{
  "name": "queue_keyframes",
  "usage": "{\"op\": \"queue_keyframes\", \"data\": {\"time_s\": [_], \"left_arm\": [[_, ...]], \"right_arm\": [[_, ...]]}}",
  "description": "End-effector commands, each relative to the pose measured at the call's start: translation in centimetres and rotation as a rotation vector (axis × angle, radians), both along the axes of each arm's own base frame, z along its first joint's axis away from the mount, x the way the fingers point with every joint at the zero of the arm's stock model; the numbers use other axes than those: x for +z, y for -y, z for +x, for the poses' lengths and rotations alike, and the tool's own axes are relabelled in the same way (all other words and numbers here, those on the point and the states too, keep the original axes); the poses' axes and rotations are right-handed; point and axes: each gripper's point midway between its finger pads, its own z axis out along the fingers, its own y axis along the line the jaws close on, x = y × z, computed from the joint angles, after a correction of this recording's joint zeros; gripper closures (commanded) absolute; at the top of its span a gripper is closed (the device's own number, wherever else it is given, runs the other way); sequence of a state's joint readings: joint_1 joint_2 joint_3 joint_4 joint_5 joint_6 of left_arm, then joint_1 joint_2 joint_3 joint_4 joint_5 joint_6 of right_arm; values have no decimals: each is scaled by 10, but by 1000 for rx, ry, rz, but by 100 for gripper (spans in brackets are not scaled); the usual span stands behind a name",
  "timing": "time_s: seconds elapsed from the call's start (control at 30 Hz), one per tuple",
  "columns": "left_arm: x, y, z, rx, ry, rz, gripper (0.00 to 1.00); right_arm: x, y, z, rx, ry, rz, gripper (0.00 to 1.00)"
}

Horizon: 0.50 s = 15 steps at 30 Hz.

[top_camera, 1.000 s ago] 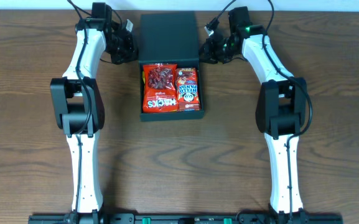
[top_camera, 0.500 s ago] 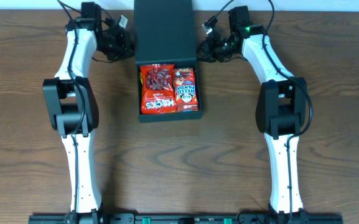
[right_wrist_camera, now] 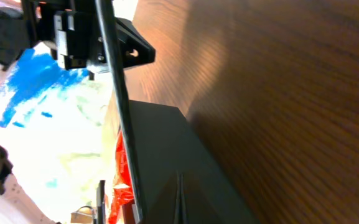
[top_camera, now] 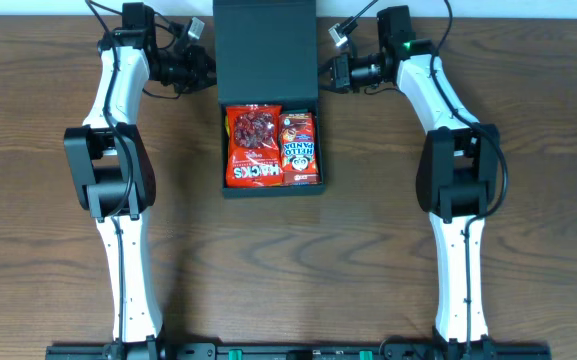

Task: Pack container
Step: 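Lower the lid with both grippers down over the snacks to close it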

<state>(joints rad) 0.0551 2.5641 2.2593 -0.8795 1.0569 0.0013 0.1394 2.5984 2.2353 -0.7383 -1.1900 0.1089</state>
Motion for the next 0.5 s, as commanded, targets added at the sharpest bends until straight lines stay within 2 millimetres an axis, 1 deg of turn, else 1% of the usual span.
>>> {"op": "queue_keyframes", "data": {"time_s": [0.0,0.07,0.17,0.27,0.4,0.47], "left_arm": [[6,9,-6,-30,0,-39,94],[9,8,-6,-28,5,-34,94],[20,7,-4,-23,35,-14,94],[29,3,-1,-13,66,19,94],[38,4,0,-14,91,20,94],[39,4,0,-14,91,19,94]], "right_arm": [[23,-7,-10,64,6,114,99],[23,-7,-10,61,-2,114,98],[23,-7,-9,59,-4,114,99],[25,-6,-5,48,1,116,99],[31,-5,4,29,6,131,99],[37,-5,6,32,3,156,99]]}}
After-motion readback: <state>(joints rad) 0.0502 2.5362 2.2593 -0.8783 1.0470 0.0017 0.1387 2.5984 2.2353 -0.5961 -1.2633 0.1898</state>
